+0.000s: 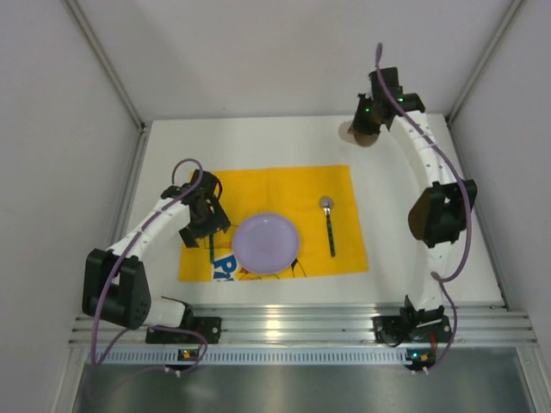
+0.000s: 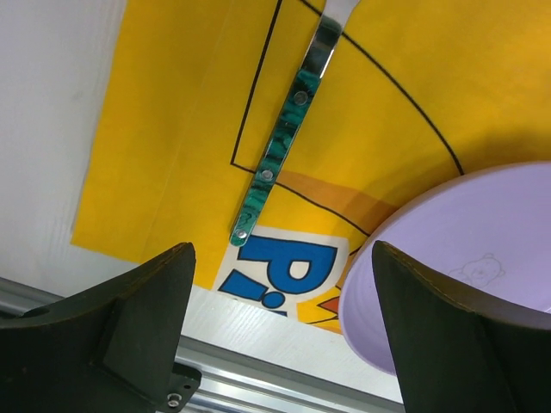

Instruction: Set the dinner table for one person

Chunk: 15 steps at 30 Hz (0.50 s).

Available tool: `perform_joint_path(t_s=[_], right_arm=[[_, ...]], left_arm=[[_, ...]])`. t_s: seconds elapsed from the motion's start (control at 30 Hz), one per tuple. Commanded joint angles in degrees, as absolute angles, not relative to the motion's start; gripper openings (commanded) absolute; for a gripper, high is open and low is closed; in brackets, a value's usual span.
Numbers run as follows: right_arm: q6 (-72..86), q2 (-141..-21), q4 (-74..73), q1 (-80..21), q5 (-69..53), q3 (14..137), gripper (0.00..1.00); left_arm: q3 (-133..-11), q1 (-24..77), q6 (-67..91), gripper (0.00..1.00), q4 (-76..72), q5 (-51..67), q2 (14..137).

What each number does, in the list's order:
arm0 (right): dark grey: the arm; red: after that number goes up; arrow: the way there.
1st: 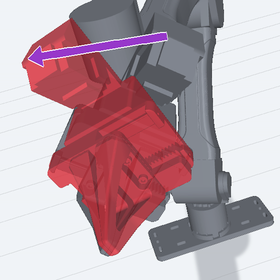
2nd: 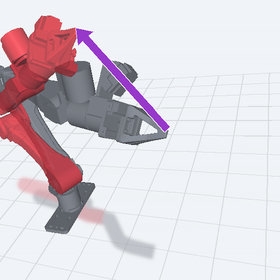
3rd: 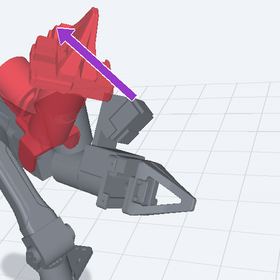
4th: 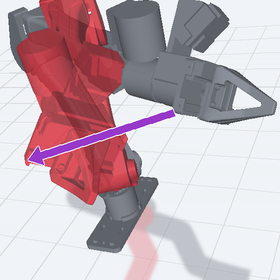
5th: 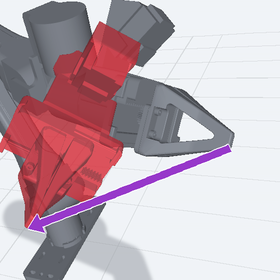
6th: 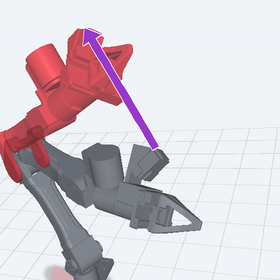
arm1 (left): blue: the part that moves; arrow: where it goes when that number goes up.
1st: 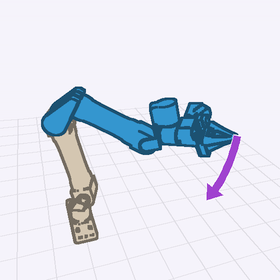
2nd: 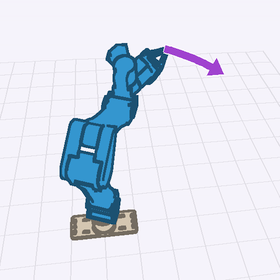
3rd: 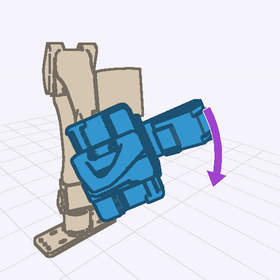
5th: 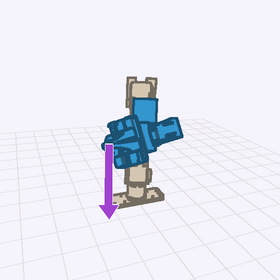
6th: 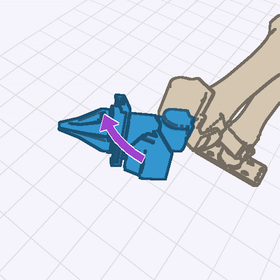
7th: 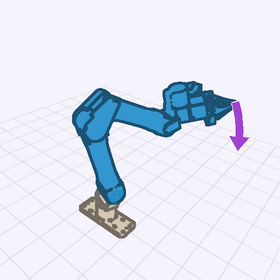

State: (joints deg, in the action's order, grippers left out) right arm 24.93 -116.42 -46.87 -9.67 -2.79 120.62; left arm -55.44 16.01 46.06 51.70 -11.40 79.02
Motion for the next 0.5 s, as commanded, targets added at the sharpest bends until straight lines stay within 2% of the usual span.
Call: perform_joint_path(t_s=[0.0,0.23,0.47], right_arm=[[17.4,-122.2,-67.5,-13.0,-5.0,122.9,0.00],[14.2,-123.7,-72.8,-19.7,-3.0,118.3,0.00],[15.4,-128.3,-77.5,-24.4,-0.4,129.4,0.00]], left_arm=[[-58.6,16.1,43.9,0.89,47.3,-11.5,79.1],[-58.6,16.1,41.4,0.89,44.4,-11.3,79.8],[-58.7,15.9,39.8,0.89,42.0,-11.0,81.5]])
